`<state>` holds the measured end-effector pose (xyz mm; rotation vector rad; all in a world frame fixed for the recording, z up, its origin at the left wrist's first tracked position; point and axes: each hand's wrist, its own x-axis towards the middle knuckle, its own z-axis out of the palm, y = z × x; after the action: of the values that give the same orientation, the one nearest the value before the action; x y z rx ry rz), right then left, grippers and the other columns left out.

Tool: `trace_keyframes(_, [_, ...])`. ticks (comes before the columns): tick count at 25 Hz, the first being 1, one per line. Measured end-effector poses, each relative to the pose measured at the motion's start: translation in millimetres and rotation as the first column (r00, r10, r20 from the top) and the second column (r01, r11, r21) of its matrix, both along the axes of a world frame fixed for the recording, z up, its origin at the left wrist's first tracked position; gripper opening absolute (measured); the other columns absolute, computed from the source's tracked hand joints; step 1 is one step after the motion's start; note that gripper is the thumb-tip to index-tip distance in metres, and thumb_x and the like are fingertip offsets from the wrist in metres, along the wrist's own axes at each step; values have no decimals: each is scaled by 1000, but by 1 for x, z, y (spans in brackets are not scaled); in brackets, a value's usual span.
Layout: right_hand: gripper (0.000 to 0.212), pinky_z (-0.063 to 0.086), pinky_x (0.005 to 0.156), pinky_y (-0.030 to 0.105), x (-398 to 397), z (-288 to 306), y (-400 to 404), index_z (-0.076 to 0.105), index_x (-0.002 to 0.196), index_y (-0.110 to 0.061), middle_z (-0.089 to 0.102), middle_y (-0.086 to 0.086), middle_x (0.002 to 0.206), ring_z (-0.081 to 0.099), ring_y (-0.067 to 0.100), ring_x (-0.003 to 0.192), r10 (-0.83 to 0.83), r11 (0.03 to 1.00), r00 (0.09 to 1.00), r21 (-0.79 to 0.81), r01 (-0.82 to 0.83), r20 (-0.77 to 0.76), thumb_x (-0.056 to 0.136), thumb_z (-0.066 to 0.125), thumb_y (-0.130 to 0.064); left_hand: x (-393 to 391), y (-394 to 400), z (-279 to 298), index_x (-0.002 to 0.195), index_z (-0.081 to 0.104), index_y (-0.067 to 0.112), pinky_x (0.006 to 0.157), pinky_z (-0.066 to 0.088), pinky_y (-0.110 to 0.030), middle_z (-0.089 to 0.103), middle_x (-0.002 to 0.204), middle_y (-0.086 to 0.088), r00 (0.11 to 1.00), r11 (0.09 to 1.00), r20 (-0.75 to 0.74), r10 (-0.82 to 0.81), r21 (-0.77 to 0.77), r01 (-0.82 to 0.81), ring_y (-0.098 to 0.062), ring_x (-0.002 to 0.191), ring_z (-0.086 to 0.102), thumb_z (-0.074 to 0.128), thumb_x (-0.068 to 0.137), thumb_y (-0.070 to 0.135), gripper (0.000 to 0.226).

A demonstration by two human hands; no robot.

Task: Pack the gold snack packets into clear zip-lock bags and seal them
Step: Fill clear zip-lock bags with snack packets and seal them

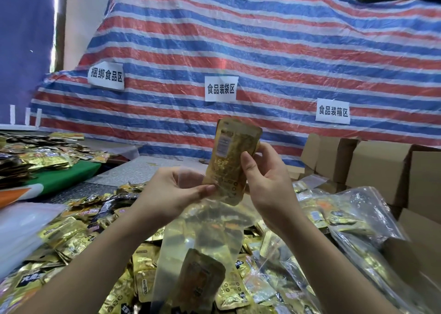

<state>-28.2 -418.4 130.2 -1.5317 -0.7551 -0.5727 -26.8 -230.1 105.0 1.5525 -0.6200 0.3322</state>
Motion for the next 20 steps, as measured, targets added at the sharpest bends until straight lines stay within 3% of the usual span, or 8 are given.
trace_keyframes(5, [14,61,71,30,-11,13,-9,63,109,-30,73,-8,98,71,8,90,-64,951,994,-307,33,-91,102,53,-23,-1,-6,0,83,79,16,67,60,-28,77,87,-8,997,998,-70,33,-46,-37,-23,82,73,68,75,33,22])
trace_keyframes(7, [14,62,76,37,-15,18,-13,63,111,-28,72,-5,102,71,12,92,-97,922,987,-386,41,-125,102,53,-23,-1,-8,1,75,79,16,65,61,-31,77,83,-11,993,994,-113,28,-103,-40,-24,77,74,56,83,42,36])
trace_keyframes(10, [14,61,83,39,-20,22,-16,62,112,-30,67,-11,110,68,10,95,-190,819,980,-560,129,-53,102,53,-28,-2,-8,1,74,79,17,67,62,-33,76,85,-14,992,990,-129,12,-137,-30,-28,77,75,46,86,48,47])
trace_keyframes(14, [13,58,77,30,-23,29,-21,62,112,-30,68,-12,105,66,4,93,-213,678,976,-727,111,-49,100,56,-31,-4,-5,-2,74,77,14,69,61,-32,76,82,-14,1000,998,-19,-18,-68,16,-29,78,74,45,89,49,49])
trace_keyframes(17, [12,54,70,21,-24,34,-20,68,107,-29,73,-11,94,68,2,86,-194,548,981,-832,84,-28,98,59,-28,-9,-8,0,62,71,19,61,56,-32,69,65,-5,998,997,51,45,58,-48,-19,64,68,43,88,55,52])
trace_keyframes(20, [19,44,54,12,-25,37,-13,68,81,-35,66,-22,70,61,-5,66,-175,449,984,-888,97,19,96,63,-27,-12,-10,4,73,71,8,59,55,-50,64,65,-21,992,982,72,103,153,-113,-30,61,64,44,86,60,60])
